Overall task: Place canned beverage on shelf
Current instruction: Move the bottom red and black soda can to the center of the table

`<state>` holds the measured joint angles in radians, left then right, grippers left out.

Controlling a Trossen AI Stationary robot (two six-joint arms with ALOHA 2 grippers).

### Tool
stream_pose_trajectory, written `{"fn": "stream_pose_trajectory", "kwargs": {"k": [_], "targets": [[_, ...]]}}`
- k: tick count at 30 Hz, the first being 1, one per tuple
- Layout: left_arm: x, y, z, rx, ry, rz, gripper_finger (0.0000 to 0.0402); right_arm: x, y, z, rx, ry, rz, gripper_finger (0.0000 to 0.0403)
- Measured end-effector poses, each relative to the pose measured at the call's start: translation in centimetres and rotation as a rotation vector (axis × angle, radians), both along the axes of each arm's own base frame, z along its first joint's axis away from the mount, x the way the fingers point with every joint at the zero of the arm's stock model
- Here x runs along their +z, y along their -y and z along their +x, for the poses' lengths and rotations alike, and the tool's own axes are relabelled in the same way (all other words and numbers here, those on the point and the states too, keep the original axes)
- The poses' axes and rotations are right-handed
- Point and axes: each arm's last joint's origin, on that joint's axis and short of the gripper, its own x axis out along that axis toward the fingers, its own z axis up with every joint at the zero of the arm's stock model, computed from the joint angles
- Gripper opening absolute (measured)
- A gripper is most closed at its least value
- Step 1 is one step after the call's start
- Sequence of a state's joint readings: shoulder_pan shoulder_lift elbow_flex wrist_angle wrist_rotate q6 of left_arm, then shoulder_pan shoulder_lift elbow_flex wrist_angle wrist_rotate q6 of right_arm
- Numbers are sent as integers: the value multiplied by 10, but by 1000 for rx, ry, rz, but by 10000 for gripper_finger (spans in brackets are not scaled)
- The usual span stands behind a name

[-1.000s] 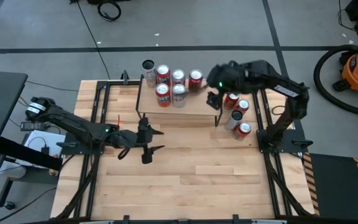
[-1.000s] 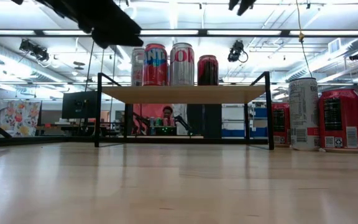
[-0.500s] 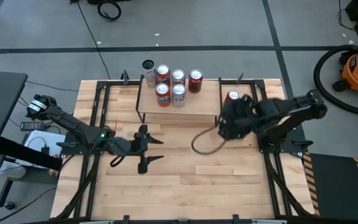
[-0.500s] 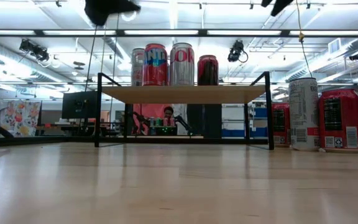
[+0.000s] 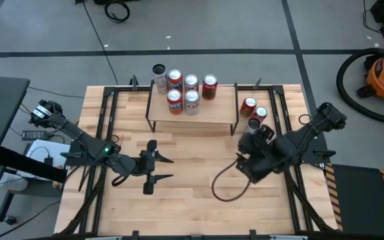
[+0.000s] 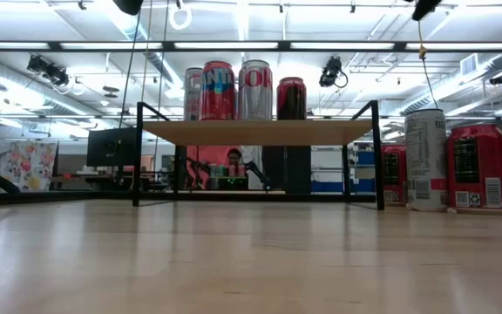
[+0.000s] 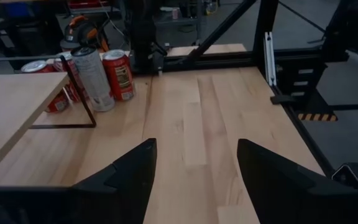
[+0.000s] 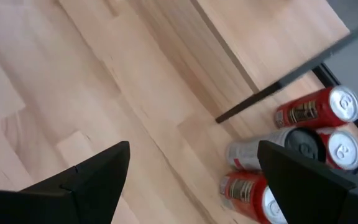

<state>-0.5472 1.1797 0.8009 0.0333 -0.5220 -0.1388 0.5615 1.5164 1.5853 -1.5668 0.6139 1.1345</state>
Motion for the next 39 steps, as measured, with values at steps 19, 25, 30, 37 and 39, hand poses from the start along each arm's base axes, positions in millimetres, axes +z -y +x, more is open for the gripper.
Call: {"fn": "stream_pose_trajectory", "kwargs": {"k": [19, 25, 30, 37, 39], "targets": [[2, -10, 6, 59, 25, 53, 274, -42, -14, -14, -88, -94, 136, 384], [0, -17, 9, 61, -3, 43, 274, -47, -16, -14, -102, -103, 152, 383], [-1, -19, 10, 35, -12, 23, 274, -70, -12, -19, -124, -189, 116, 383], [-1, -19, 10, 31, -10, 26, 274, -74, 8, -30, -199, -280, 98, 382], [-1, -19, 10, 28, -9, 32, 274, -72, 20, -34, -213, -273, 113, 382]]}}
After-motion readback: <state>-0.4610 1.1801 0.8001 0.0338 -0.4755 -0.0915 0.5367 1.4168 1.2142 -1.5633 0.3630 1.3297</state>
